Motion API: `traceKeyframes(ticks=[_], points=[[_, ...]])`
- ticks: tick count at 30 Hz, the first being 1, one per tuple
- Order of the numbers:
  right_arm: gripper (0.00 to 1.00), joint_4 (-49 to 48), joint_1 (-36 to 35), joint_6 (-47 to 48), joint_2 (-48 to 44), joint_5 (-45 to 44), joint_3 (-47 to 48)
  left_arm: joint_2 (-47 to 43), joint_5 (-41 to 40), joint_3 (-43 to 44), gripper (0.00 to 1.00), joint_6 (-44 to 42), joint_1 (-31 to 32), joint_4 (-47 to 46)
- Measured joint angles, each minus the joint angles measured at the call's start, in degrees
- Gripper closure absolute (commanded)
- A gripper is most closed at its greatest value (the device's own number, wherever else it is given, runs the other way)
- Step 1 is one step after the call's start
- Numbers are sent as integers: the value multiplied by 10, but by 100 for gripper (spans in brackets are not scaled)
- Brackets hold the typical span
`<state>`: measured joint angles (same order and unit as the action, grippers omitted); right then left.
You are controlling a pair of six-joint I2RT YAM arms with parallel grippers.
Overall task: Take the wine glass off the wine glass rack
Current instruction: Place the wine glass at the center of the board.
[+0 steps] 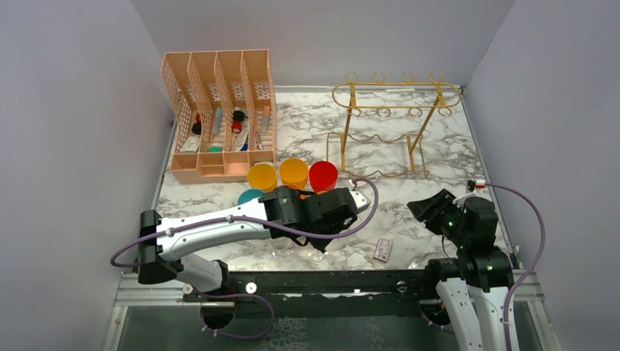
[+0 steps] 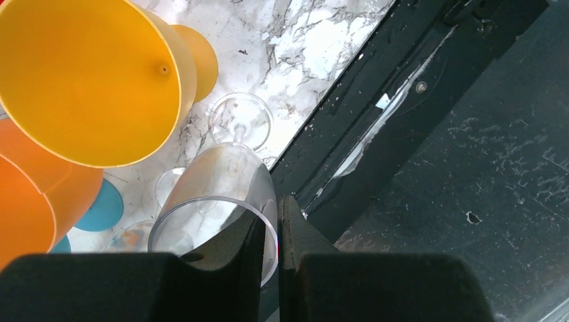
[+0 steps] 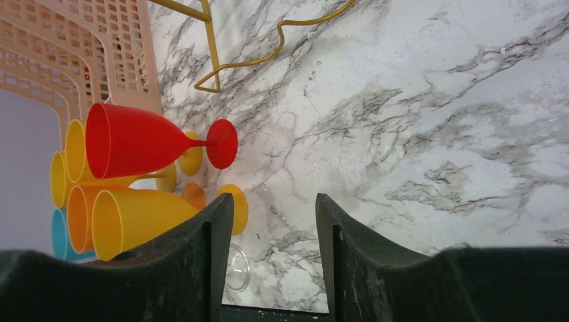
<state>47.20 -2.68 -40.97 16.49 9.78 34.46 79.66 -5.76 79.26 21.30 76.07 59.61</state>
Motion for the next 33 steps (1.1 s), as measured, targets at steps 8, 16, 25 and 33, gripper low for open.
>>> traceKeyframes(ticks=[8, 16, 25, 33], points=[[49, 0, 0, 0, 0, 0, 0, 15, -3, 12, 100, -8, -2, 0], [49, 0, 0, 0, 0, 0, 0, 18, -17, 17, 92, -8, -2, 2], [49, 0, 0, 0, 0, 0, 0, 18, -29, 17, 87, -7, -3, 2], [49, 0, 0, 0, 0, 0, 0, 18, -29, 17, 87, -6, -3, 2]])
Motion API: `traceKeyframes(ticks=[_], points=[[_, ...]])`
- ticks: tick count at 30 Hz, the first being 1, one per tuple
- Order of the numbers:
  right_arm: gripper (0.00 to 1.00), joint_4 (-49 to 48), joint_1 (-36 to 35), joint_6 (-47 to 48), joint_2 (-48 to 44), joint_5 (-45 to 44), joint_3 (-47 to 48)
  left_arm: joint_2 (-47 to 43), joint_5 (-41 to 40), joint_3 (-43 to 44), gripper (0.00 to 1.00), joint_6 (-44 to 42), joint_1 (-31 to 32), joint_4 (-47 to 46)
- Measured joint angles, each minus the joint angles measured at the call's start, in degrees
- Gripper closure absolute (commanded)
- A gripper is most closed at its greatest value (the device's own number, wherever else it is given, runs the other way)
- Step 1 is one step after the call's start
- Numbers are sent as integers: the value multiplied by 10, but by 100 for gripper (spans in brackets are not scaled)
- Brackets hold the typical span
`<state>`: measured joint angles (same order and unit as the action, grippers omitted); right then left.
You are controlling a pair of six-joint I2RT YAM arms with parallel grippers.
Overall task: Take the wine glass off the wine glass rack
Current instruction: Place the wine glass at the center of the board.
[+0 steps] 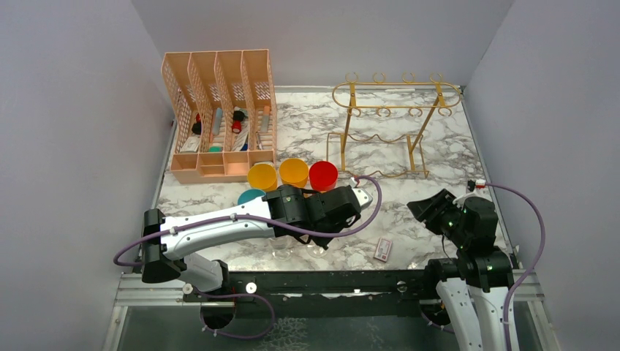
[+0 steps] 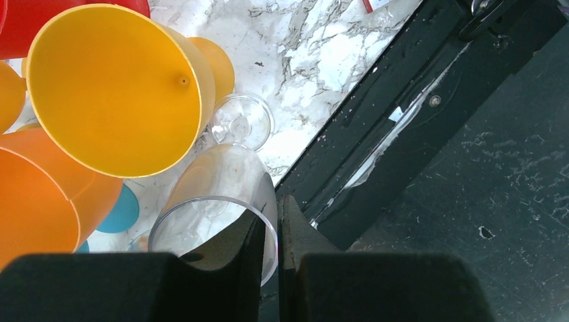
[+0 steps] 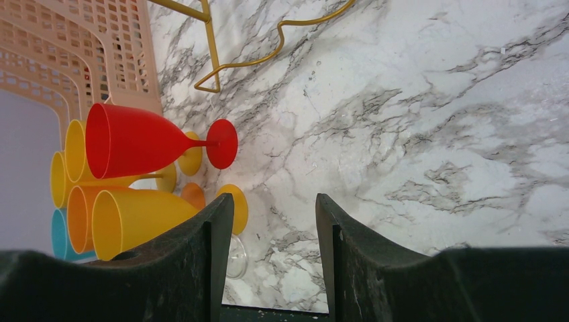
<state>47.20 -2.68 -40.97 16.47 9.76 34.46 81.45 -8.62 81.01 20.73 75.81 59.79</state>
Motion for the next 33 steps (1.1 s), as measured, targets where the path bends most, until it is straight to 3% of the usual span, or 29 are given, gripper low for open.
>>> traceKeyframes(ticks=[11, 21, 26, 29, 33], points=[[49, 0, 0, 0, 0, 0, 0, -18, 5, 0, 94, 0, 0, 0], [49, 0, 0, -1, 0, -1, 0, -26, 33, -13, 90, 0, 0, -7], [49, 0, 0, -2, 0, -1, 0, -26, 33, -19, 68, 0, 0, -6], [49, 0, 0, -2, 0, -1, 0, -26, 30, -19, 44, 5, -1, -8], [49, 1, 0, -2, 0, -1, 0, -26, 16, -16, 32, 13, -1, -10]])
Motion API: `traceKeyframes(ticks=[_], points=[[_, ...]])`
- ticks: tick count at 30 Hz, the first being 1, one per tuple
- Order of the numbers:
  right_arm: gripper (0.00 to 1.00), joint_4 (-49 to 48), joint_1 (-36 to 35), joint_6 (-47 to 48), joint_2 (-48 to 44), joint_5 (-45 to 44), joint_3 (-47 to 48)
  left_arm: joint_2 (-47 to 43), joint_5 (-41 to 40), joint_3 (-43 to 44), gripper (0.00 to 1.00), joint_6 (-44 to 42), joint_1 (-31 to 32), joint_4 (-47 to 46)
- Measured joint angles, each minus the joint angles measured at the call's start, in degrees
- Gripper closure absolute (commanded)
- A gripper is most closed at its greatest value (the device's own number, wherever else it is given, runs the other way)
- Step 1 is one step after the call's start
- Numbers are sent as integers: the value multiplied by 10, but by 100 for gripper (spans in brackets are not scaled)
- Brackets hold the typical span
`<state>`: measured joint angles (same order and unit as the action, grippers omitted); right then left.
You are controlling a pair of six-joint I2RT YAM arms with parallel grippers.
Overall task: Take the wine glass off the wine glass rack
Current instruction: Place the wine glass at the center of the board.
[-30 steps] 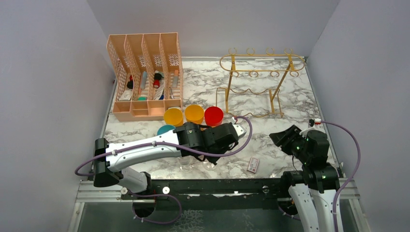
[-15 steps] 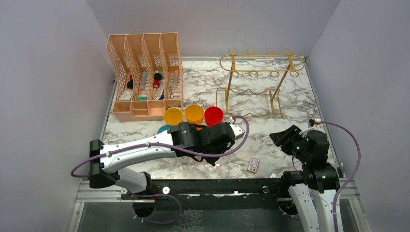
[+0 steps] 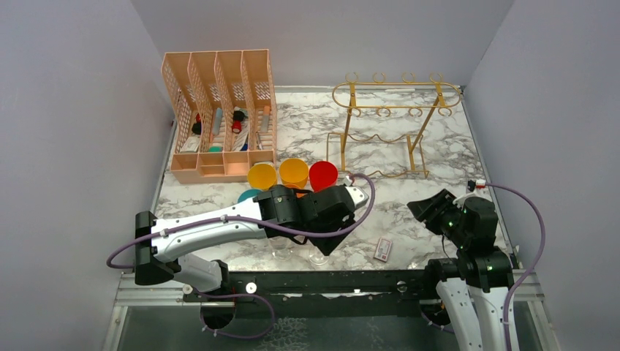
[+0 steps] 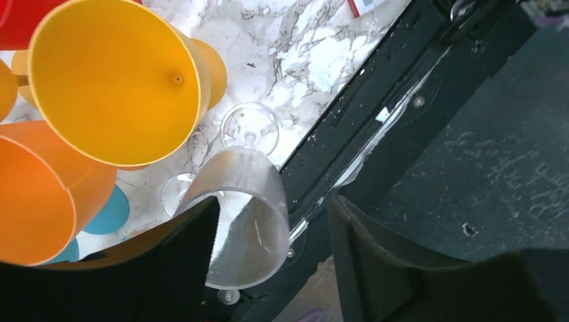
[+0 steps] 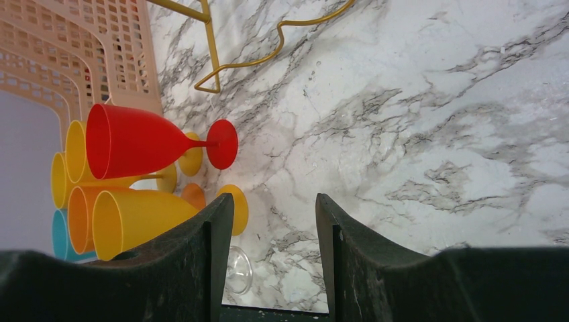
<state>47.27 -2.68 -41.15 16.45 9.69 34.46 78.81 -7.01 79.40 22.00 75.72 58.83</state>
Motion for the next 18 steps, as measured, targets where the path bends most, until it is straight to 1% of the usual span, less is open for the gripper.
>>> traceKeyframes(ticks=[5, 10, 12, 14, 16, 18], points=[[49, 0, 0, 0, -3, 0, 0, -15, -25, 15, 21, 7, -8, 0], [46, 0, 0, 3, -4, 1, 0, -40, -50, 35, 17, 8, -28, -5], [45, -3, 0, 16, -5, 12, 0, -45, -58, 46, 11, 5, -37, -8], [45, -17, 0, 38, -11, 53, 2, -50, -67, 52, 6, 2, -46, -12], [45, -39, 0, 60, -22, 103, 3, -57, -75, 52, 3, -2, -58, -16], [44, -65, 0, 75, -33, 145, 8, -69, -80, 52, 1, -8, -85, -22]])
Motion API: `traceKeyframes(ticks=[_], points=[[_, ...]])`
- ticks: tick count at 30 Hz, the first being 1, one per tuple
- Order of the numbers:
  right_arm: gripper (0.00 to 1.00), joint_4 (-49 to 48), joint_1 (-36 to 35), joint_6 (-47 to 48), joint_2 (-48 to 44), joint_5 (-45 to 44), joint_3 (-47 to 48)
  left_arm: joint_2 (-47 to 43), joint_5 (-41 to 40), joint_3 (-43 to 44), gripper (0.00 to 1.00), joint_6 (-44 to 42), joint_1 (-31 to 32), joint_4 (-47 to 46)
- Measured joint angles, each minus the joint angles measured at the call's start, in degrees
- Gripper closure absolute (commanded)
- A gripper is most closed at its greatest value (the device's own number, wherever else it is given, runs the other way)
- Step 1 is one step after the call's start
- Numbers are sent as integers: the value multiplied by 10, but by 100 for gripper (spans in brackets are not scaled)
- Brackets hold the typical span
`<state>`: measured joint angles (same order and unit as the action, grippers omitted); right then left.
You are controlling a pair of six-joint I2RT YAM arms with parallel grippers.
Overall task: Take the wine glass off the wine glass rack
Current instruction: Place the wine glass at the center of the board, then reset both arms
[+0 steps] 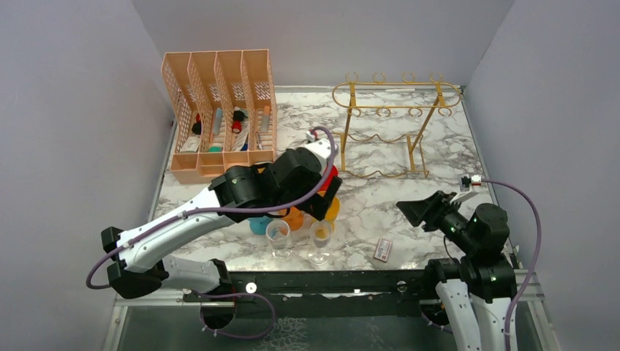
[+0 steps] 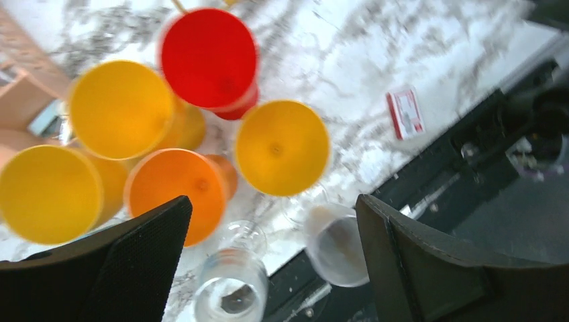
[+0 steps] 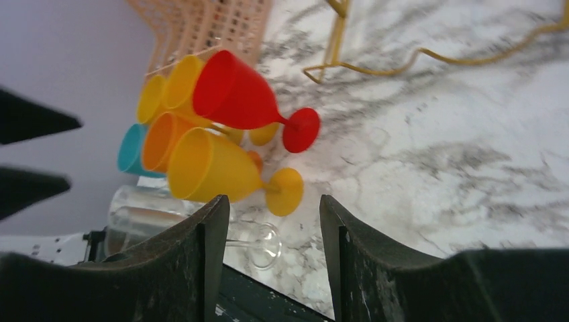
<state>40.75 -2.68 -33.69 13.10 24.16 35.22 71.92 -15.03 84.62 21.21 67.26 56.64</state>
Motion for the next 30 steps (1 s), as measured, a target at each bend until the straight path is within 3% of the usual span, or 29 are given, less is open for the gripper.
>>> traceKeyframes(ticks=[6, 11, 14, 17, 21, 26, 27, 28, 30], points=[[41, -87, 0, 54, 1, 132, 35, -34, -19, 0, 1, -18, -90, -24], [36, -128, 0, 101, 62, 242, 94, -45, -20, -6, 1, -41, -169, -40], [30, -146, 0, 129, 101, 289, 131, -51, -17, -13, 1, -50, -247, -44], [29, -159, 0, 156, 126, 298, 163, -72, -4, -30, 1, -54, -372, -55], [25, -152, -2, 177, 160, 229, 203, -110, -10, -44, 1, -46, -487, -56], [22, -97, -3, 190, 275, 2, 301, -167, -30, -59, 1, -19, -504, -58], [15, -85, -3, 195, 300, -32, 319, -177, -33, -62, 1, -16, -504, -57], [3, -72, -3, 200, 321, -62, 338, -186, -36, -64, 1, -15, -504, -58], [0, -46, -3, 205, 359, -102, 374, -200, -39, -64, 1, -13, -504, -58]])
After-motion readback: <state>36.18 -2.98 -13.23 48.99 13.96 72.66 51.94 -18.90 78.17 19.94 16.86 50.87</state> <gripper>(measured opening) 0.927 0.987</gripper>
